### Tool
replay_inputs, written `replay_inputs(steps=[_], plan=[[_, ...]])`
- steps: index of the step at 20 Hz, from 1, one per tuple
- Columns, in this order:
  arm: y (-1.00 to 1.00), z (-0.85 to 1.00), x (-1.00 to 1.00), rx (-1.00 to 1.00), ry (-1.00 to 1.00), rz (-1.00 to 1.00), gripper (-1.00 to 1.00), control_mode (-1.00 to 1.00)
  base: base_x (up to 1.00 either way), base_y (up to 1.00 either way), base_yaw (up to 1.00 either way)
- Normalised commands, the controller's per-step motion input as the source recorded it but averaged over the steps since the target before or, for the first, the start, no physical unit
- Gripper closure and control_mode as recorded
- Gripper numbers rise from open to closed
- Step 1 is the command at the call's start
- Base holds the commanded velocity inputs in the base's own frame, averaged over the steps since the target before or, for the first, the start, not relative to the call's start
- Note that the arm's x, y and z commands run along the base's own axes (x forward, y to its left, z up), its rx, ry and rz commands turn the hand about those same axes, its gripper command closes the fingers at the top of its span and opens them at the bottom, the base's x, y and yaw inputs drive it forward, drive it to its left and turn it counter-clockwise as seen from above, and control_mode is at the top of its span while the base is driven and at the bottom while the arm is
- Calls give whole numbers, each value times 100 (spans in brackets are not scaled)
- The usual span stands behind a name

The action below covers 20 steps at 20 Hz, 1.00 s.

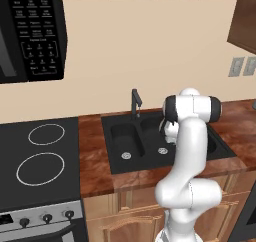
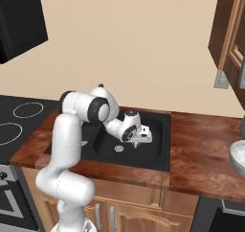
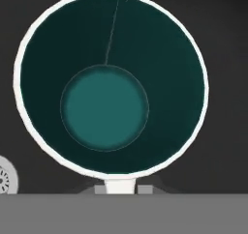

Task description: Pick the mug and place it in the sink. Pick the bowl and place it in the open cabinet and then close the cabinet.

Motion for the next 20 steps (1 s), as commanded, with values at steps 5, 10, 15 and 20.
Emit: replay_inputs(steps=[5, 10, 15, 20], plan=[[11, 0, 1, 0, 0, 0, -100, -100, 0, 0, 0], [29, 6, 0, -1, 2, 0, -100, -100, 0, 0, 0], [17, 40, 0, -4, 3, 0, -100, -100, 0, 0, 0], [0, 79, 0, -1, 8, 0, -100, -100, 0, 0, 0]])
